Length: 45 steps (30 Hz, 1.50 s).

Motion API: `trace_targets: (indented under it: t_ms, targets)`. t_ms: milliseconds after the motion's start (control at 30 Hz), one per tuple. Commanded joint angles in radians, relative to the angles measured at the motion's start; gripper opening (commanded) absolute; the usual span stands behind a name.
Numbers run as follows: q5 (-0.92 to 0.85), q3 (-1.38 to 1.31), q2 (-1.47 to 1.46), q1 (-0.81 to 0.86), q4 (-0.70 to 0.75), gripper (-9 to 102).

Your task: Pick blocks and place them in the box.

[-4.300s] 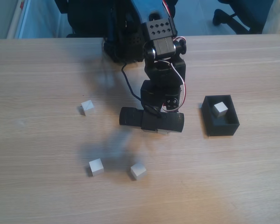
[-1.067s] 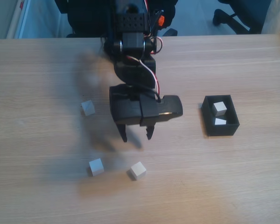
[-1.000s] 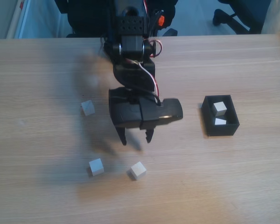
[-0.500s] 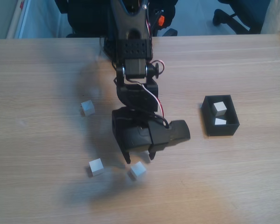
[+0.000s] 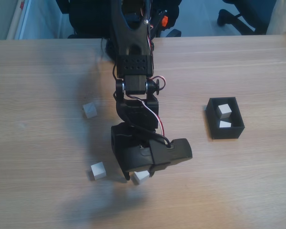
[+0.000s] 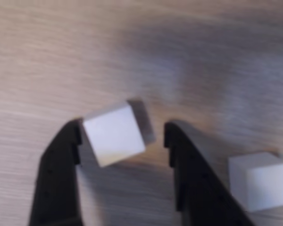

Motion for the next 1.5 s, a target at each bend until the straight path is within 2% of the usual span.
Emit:
trace_targets:
  t_ms: [0,133,367,533,700,1033,1267,1467]
  targets:
    - [-0.006,-0.064,0.008,0.009,-0.008,18]
    - [-0.005,-0.051,0.012,0.006,-0.005,14]
    - [0.02,-0.051,0.02,-0.003,-0.008,0]
    - [0.02,-0.002,0.084,-0.011,0.02,0]
    - [0.028,0.14,0.279,-0.063,0.066,0]
    - [0.301,0.339,0.693,-0.353,0.291,2]
    - [0.434,0.383,0.81,-0.588,0.318,1]
    - [0.508,0.336,0.767,-0.718,0.319,0]
